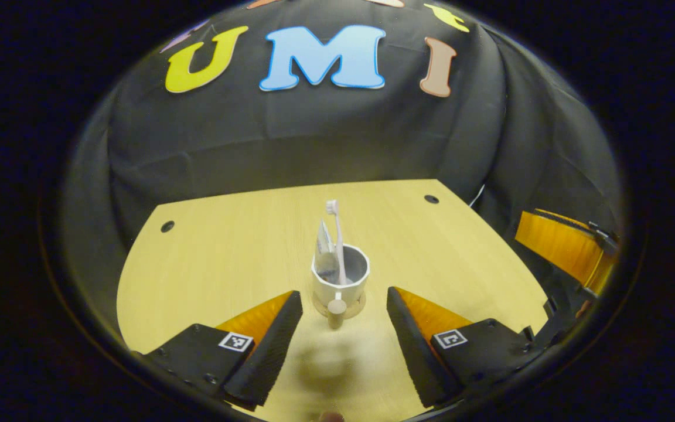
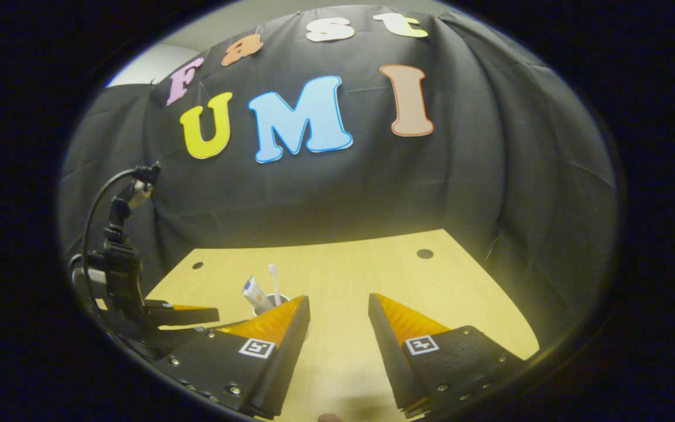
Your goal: Put the toothbrush and toothpaste on the desktop into the cup, then pick up the cup and place it on the coaster on the desktop.
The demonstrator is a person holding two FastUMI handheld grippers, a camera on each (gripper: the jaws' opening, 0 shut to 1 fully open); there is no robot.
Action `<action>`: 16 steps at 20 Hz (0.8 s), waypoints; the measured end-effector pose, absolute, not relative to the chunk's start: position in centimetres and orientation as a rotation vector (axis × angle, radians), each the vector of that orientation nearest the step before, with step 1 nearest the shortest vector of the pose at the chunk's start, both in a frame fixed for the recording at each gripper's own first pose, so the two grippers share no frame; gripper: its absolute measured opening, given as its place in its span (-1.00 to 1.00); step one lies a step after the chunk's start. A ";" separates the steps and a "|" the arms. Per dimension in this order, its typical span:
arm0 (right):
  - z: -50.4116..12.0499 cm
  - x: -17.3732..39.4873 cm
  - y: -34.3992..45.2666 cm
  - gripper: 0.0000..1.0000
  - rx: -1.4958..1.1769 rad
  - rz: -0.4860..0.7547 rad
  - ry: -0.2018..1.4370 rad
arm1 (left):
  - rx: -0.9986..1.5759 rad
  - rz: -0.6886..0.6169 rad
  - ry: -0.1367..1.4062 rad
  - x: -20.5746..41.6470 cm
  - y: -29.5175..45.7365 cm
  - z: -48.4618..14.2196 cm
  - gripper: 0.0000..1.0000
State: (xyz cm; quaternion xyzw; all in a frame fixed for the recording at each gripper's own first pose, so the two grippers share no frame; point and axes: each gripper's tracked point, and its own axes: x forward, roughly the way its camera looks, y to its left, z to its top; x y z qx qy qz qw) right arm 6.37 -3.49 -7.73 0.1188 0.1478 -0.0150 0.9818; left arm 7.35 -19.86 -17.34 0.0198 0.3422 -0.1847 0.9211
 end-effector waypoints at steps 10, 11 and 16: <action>-4.5 6.0 -3.1 0.65 0.140 -0.014 0.170 | -0.062 -0.323 0.341 6.5 -17.9 -6.5 1.00; -4.0 6.1 -3.0 0.65 0.136 -0.022 0.155 | -0.069 -0.322 0.308 6.5 -17.5 -5.9 1.00; -1.9 6.3 -2.7 0.65 0.088 -0.057 0.087 | -0.071 -0.284 0.167 6.9 -15.7 -2.3 1.00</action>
